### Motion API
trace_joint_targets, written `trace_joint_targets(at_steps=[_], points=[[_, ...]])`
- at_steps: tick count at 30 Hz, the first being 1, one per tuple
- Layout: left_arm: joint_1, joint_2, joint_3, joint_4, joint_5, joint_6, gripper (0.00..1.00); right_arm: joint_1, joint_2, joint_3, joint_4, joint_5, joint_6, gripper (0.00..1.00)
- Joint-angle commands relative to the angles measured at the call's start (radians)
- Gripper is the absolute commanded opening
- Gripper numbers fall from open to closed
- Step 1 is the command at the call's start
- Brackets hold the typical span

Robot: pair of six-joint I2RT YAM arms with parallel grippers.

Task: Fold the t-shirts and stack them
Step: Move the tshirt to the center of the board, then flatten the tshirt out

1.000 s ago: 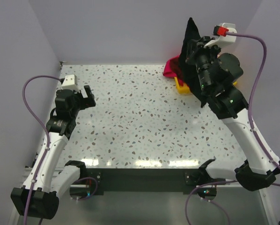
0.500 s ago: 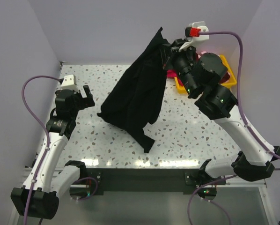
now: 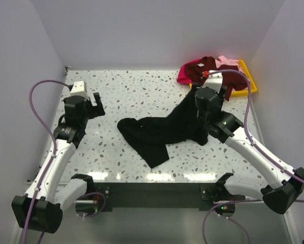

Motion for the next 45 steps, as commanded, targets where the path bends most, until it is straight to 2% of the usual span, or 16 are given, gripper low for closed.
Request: trace_joint_targets(at_steps=[1, 2, 4, 6, 9, 14, 19, 27, 39, 42, 45], points=[[-0.138, 0.065, 0.043, -0.03, -0.131, 0.001, 1.0, -0.054, -0.055, -0.057, -0.105, 0.007, 0.148, 0.84], [-0.194, 0.084, 0.059, -0.055, -0.233, -0.011, 1.0, -0.054, -0.055, -0.064, -0.127, -0.018, 0.16, 0.88], [-0.317, 0.13, 0.102, -0.118, -0.283, -0.07, 1.0, -0.054, -0.053, -0.085, -0.138, -0.07, 0.169, 0.93], [-0.348, 0.147, 0.111, -0.14, -0.255, -0.134, 1.0, -0.054, -0.052, -0.104, -0.151, -0.089, 0.194, 0.96], [-0.409, 0.127, 0.033, -0.143, -0.23, -0.302, 0.96, -0.057, -0.059, -0.151, -0.155, -0.138, 0.232, 0.97], [-0.622, 0.163, -0.094, -0.123, -0.224, -0.468, 0.91, -0.094, -0.096, -0.254, -0.132, -0.208, 0.283, 0.98], [-0.822, 0.277, -0.096, -0.117, -0.25, -0.587, 0.89, -0.142, -0.127, -0.324, -0.101, -0.283, 0.312, 0.99], [-0.868, 0.432, -0.096, -0.074, -0.231, -0.647, 0.83, -0.165, -0.154, -0.38, -0.081, -0.349, 0.336, 0.99], [-0.868, 0.545, -0.095, -0.043, -0.27, -0.66, 0.76, -0.166, -0.15, -0.447, -0.046, -0.438, 0.359, 0.99], [-0.868, 0.567, -0.096, -0.014, -0.293, -0.657, 0.72, -0.166, -0.156, -0.452, -0.049, -0.448, 0.358, 0.99], [-0.868, 0.579, -0.095, 0.008, -0.32, -0.659, 0.61, -0.166, -0.167, -0.458, -0.052, -0.451, 0.353, 0.99]])
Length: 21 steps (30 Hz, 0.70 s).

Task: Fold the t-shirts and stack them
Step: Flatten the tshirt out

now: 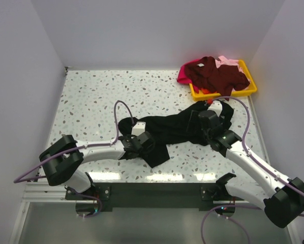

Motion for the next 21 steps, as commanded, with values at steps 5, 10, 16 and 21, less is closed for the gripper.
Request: trace_joint_targets(at_steps=[5, 10, 16, 21], points=[[-0.004, 0.01, 0.004, 0.144, -0.081, 0.001, 0.33, -0.003, -0.034, -0.021, 0.026, -0.023, 0.012, 0.99], [-0.004, -0.01, 0.059, 0.123, -0.127, 0.017, 0.0, -0.005, -0.048, -0.025, 0.018, -0.034, 0.015, 0.99], [-0.002, -0.102, 0.206, -0.044, -0.17, 0.083, 0.0, -0.003, -0.054, -0.029, 0.0, -0.031, 0.021, 0.99], [0.033, -0.119, 0.329, -0.106, -0.118, 0.184, 0.0, -0.005, -0.057, -0.021, -0.008, -0.028, 0.024, 0.99]])
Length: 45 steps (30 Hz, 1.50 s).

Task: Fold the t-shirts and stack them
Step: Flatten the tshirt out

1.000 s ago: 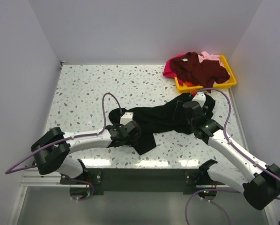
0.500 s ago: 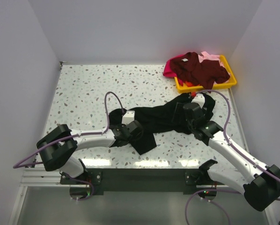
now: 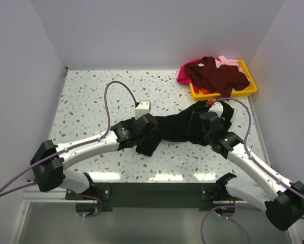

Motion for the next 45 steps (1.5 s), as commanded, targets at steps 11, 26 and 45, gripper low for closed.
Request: trace_joint_targets(at_steps=[11, 26, 45], points=[[0.069, 0.272, 0.267, 0.215, 0.419, 0.267, 0.21, -0.005, -0.083, 0.015, -0.106, 0.06, 0.023, 0.99], [0.163, 0.003, -0.169, 0.266, 0.252, 0.199, 0.58, -0.005, -0.059, 0.009, -0.085, 0.045, 0.017, 0.99], [0.218, 0.055, -0.297, 0.667, 0.459, 0.386, 0.56, -0.005, -0.094, 0.017, -0.117, 0.069, -0.001, 0.99]])
